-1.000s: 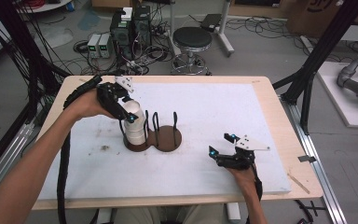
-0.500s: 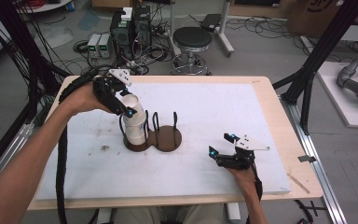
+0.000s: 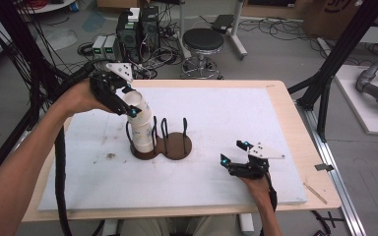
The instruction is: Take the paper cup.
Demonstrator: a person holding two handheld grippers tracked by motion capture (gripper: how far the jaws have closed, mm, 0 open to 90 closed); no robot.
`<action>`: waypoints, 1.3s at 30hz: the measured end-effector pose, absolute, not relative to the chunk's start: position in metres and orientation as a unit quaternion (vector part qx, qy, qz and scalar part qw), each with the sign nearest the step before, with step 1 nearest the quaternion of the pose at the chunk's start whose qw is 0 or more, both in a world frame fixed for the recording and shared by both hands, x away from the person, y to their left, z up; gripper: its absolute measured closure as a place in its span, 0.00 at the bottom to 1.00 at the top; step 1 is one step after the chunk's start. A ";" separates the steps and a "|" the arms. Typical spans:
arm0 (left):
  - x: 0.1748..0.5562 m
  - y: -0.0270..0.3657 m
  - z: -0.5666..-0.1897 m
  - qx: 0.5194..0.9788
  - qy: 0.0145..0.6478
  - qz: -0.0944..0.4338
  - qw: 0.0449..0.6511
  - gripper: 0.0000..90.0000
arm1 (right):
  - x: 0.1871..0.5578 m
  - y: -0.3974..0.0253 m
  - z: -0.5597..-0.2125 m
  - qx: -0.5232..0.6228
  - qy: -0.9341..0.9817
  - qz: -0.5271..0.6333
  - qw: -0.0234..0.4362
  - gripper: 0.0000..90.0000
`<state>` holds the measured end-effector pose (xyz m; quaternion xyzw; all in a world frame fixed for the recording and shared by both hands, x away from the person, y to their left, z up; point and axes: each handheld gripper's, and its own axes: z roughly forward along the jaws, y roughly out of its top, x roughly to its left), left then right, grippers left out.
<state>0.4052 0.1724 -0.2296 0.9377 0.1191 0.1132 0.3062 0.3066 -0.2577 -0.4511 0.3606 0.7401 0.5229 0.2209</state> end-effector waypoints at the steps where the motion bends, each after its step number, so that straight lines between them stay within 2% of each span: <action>1: 0.405 0.173 -0.228 0.937 0.118 0.114 0.308 0.38 | 0.307 -0.258 -0.451 0.360 0.739 0.524 0.222 0.17; 11: 0.401 0.172 -0.223 0.935 0.112 0.116 0.315 0.38 | 0.307 -0.258 -0.451 0.360 0.740 0.523 0.222 0.18; 23: 0.384 0.182 -0.219 0.916 0.129 0.110 0.363 0.38 | 0.308 -0.258 -0.451 0.358 0.741 0.521 0.223 0.18; 32: 0.366 0.196 -0.219 0.888 0.129 0.105 0.428 0.38 | 0.307 -0.258 -0.451 0.359 0.741 0.521 0.225 0.18; 39: 0.361 0.195 -0.227 0.888 0.126 0.104 0.429 0.38 | 0.308 -0.258 -0.451 0.359 0.741 0.521 0.224 0.18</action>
